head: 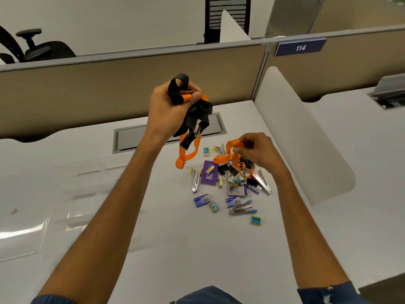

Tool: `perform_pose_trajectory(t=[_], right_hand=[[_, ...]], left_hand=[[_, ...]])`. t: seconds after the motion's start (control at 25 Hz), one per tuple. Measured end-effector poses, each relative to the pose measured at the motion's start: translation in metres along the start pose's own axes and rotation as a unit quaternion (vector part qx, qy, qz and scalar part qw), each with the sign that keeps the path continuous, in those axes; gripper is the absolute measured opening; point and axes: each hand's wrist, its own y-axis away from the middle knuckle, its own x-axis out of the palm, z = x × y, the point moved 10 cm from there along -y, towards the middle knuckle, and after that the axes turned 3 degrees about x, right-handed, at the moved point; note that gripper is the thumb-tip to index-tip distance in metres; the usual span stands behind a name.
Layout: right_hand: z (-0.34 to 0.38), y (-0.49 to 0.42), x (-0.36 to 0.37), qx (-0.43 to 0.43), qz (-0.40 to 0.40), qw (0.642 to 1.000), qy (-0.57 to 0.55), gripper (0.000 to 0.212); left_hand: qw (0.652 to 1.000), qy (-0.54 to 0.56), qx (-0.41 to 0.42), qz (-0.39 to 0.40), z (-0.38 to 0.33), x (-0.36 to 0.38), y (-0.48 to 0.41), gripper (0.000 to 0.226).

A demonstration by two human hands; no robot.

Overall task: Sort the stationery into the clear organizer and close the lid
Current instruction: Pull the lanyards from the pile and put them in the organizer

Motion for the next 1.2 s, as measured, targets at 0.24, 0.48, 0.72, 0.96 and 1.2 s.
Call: perform_pose_trajectory(t=[0.24,0.48,0.72,0.96,1.2], right_hand=[[0.043,0.002,-0.051,-0.04,-0.025,0.999,0.02,0.019],[0.085,0.013,-0.096,-0.088,-0.066,0.994,0.021,0.018],[0.124,0.022,-0.127,-0.128,-0.092,0.986,0.053,0.026],[0.172,0.035,-0.136,-0.193,-0.087,0.976,0.043,0.022],[0.232,0.04,-0.108,-0.277,-0.023,0.96,-0.016,0.021]], left_hand=[[1.0,-0.003,-0.008,-0.005,-0.002,-0.001,0.001,0.007],[1.0,-0.005,-0.003,-0.009,-0.004,-0.004,0.001,0.007],[1.0,-0.021,-0.007,-0.007,-0.008,0.001,0.002,0.008],[1.0,-0.006,0.001,0.011,-0.028,0.003,-0.001,0.015],[0.997,0.035,0.019,0.071,-0.052,0.006,-0.006,0.02]])
